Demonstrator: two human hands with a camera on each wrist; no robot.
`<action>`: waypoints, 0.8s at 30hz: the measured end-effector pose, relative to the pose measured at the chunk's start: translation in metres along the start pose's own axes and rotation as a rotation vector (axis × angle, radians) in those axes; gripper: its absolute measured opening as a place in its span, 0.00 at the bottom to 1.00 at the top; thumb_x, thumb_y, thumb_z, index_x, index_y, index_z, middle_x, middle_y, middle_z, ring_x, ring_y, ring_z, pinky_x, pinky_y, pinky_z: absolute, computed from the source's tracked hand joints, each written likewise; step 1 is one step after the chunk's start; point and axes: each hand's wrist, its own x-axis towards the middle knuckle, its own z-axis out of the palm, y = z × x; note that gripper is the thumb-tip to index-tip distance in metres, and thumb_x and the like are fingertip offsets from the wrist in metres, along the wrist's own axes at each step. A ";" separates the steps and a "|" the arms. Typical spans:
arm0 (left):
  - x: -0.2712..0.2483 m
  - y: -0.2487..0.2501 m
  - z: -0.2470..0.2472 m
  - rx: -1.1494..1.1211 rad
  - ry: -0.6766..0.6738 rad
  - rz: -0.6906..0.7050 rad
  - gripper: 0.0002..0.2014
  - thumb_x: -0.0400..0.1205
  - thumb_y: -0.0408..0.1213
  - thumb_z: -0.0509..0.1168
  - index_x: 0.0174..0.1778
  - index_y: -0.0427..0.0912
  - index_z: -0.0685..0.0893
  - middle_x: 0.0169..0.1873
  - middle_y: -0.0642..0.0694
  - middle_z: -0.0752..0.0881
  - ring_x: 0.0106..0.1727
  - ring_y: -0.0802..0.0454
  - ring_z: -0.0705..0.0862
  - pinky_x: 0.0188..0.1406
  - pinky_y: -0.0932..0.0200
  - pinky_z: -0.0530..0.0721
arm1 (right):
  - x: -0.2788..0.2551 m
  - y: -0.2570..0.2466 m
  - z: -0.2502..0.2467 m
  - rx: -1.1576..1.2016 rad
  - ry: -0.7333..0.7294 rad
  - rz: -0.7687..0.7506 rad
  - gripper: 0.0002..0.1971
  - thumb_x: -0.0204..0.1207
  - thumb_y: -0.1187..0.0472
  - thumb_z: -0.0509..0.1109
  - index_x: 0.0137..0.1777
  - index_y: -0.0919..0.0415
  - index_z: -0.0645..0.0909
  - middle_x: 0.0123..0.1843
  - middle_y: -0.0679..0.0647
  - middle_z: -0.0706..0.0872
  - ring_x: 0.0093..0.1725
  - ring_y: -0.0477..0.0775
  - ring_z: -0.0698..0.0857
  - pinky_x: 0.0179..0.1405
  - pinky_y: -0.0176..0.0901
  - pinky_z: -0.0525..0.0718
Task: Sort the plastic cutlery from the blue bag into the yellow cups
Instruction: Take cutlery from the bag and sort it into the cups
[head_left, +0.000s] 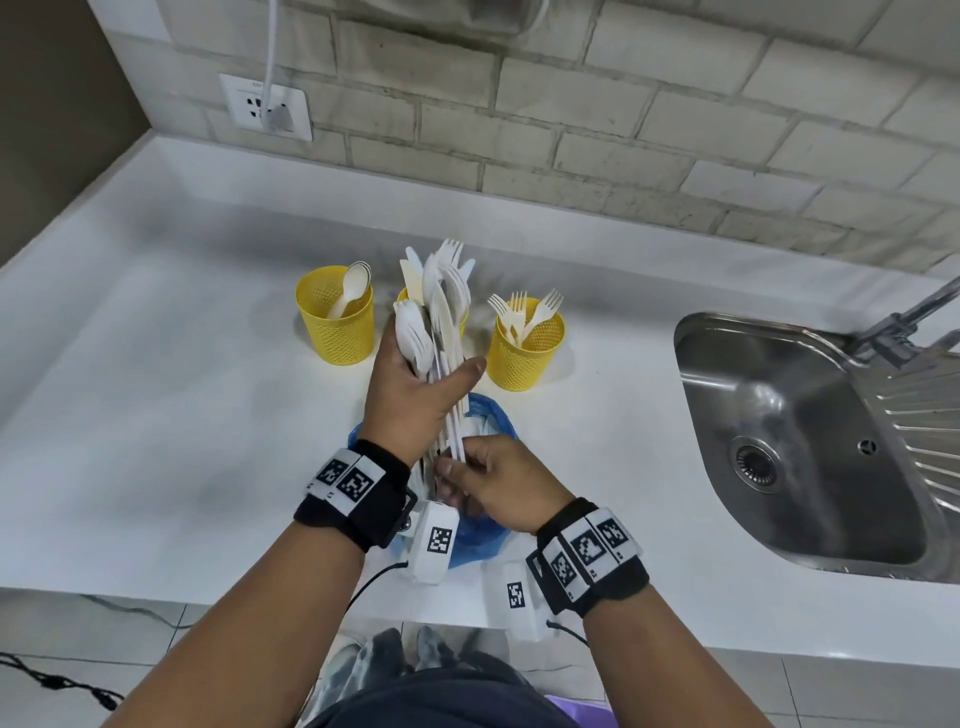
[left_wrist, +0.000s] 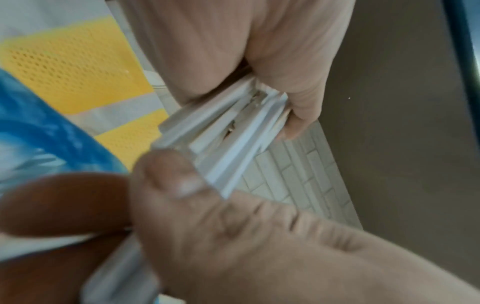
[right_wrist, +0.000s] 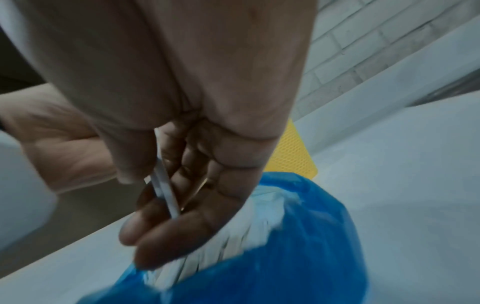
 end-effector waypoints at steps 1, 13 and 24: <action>0.001 0.003 0.000 -0.012 -0.014 0.003 0.27 0.76 0.26 0.79 0.69 0.39 0.77 0.56 0.40 0.89 0.56 0.47 0.89 0.58 0.54 0.88 | 0.002 -0.002 -0.001 0.028 0.026 -0.008 0.15 0.88 0.58 0.69 0.37 0.58 0.83 0.37 0.61 0.91 0.29 0.49 0.86 0.32 0.42 0.85; -0.012 0.021 0.003 -0.074 -0.102 0.047 0.27 0.75 0.23 0.79 0.66 0.35 0.74 0.45 0.41 0.88 0.46 0.45 0.89 0.48 0.46 0.90 | 0.002 -0.029 -0.010 0.985 -0.123 0.011 0.26 0.68 0.72 0.63 0.68 0.67 0.81 0.64 0.64 0.87 0.57 0.64 0.89 0.70 0.61 0.83; -0.022 0.022 0.008 -0.023 -0.165 -0.001 0.45 0.61 0.43 0.85 0.69 0.22 0.77 0.59 0.38 0.88 0.61 0.48 0.89 0.64 0.51 0.88 | 0.005 -0.042 -0.012 1.489 -0.023 0.018 0.25 0.83 0.71 0.51 0.78 0.72 0.76 0.75 0.70 0.81 0.68 0.63 0.86 0.71 0.53 0.82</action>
